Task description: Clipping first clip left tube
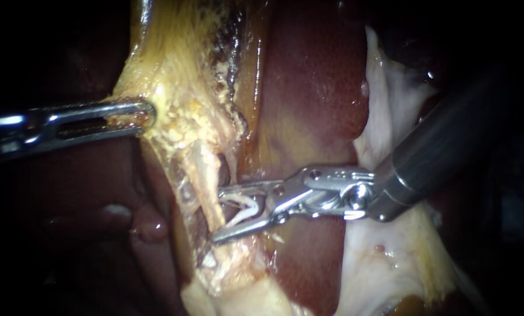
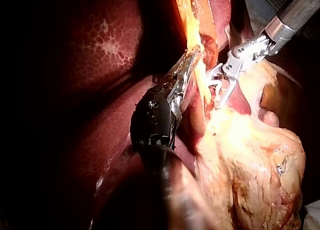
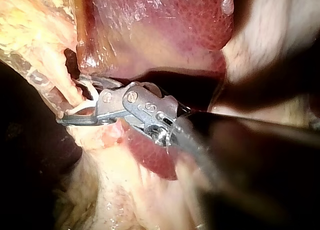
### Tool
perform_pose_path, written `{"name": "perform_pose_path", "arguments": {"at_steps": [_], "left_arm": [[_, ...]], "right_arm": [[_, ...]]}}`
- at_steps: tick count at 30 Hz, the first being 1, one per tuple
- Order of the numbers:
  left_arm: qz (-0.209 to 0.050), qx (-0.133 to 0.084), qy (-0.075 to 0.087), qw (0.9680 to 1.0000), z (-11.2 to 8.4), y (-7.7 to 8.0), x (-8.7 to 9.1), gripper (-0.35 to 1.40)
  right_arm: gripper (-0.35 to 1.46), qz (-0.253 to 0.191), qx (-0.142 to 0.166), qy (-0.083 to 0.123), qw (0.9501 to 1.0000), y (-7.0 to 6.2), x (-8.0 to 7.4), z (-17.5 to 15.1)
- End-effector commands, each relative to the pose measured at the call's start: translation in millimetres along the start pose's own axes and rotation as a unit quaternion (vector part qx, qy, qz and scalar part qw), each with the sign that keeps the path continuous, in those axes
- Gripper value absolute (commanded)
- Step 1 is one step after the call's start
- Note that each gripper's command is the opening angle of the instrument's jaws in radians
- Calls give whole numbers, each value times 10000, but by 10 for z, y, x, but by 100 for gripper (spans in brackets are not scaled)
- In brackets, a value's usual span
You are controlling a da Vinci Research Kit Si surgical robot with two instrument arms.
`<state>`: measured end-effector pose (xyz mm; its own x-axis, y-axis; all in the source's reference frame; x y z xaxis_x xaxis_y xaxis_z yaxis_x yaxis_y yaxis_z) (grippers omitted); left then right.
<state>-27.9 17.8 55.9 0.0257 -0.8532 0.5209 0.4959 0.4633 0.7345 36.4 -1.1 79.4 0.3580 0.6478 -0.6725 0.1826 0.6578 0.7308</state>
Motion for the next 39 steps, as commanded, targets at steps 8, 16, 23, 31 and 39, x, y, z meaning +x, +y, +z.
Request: {"name": "perform_pose_path", "arguments": {"at_steps": [8,16,23,31,39], "left_arm": [[0,-1,0,10000,0,0,0,-35],[1,-3,-1,10000,1,-1,0,-35],[3,-6,-4,10000,2,-1,1,-35],[3,-7,-4,10000,2,-1,2,-35],[4,-5,-4,10000,2,0,2,-35]], "right_arm": [[57,-223,751,167,9968,-21,1,5],[51,-204,1142,118,9932,-28,-6,16],[36,-225,1116,114,9934,-25,-9,23],[-35,-129,625,105,9979,-15,-11,16],[-35,-117,573,106,9982,-11,-13,12]]}}
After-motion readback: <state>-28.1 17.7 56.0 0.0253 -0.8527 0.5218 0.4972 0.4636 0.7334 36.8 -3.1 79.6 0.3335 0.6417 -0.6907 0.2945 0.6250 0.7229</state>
